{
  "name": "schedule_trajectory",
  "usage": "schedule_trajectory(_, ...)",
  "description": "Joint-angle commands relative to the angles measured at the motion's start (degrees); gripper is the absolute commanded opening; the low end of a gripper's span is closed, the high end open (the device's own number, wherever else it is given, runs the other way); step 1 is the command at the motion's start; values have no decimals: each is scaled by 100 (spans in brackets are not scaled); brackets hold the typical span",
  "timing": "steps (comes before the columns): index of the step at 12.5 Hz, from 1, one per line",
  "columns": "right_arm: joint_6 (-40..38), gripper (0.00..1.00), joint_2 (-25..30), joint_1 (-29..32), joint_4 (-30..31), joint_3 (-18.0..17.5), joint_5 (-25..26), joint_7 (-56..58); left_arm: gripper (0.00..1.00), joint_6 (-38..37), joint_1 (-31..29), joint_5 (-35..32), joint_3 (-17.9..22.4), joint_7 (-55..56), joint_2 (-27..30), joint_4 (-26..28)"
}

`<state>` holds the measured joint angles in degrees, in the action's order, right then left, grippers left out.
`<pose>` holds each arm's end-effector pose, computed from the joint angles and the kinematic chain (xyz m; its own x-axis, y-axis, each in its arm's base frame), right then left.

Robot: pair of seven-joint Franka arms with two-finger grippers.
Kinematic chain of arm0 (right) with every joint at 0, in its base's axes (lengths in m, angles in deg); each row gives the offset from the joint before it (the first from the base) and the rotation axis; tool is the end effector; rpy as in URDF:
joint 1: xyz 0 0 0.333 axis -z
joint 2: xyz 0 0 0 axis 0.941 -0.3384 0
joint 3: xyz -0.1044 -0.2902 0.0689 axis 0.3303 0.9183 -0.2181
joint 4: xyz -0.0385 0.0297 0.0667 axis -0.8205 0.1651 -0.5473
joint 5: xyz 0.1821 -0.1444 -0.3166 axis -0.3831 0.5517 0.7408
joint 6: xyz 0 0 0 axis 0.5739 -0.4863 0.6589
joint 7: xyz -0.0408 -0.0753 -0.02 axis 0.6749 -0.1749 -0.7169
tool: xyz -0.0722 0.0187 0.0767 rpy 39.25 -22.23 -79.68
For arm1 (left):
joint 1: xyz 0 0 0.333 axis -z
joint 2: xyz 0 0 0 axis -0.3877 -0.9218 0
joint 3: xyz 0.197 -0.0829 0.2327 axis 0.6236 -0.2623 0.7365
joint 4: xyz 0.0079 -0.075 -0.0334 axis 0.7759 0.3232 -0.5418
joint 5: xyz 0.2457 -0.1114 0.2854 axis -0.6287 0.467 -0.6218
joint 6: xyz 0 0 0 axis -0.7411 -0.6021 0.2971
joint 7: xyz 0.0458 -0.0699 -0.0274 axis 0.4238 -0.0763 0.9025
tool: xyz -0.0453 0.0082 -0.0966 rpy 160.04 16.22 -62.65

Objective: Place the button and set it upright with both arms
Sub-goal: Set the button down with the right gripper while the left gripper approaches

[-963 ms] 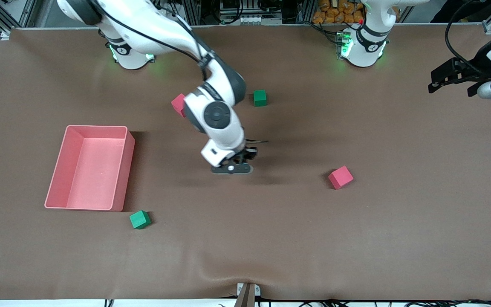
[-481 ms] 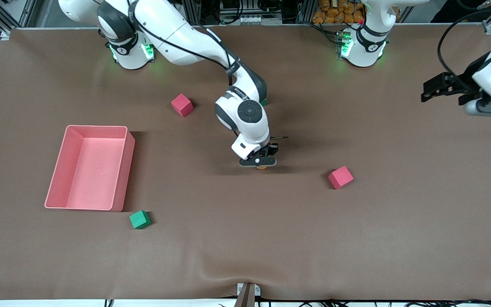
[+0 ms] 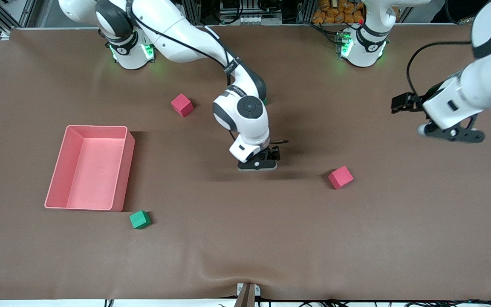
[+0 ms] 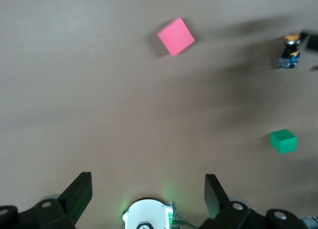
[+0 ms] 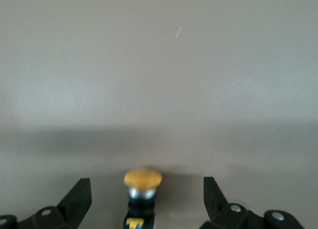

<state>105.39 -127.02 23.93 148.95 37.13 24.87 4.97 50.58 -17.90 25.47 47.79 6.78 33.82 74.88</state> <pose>0.5554 0.5383 0.2604 0.9834 -0.0449 0.1758 -0.0246 -0.9929 -0.1161 0.5651 -0.1079 0.5406 0.9447 -0.1719 -0.2793 -0.1557 -0.9846 0.0793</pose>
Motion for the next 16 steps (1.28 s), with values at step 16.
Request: schedule_trajectory(16, -3744, 100, 5172, 4161, 2607, 146, -9, 4626, 100, 3334, 2504, 497, -133, 1550, -3703, -1075)
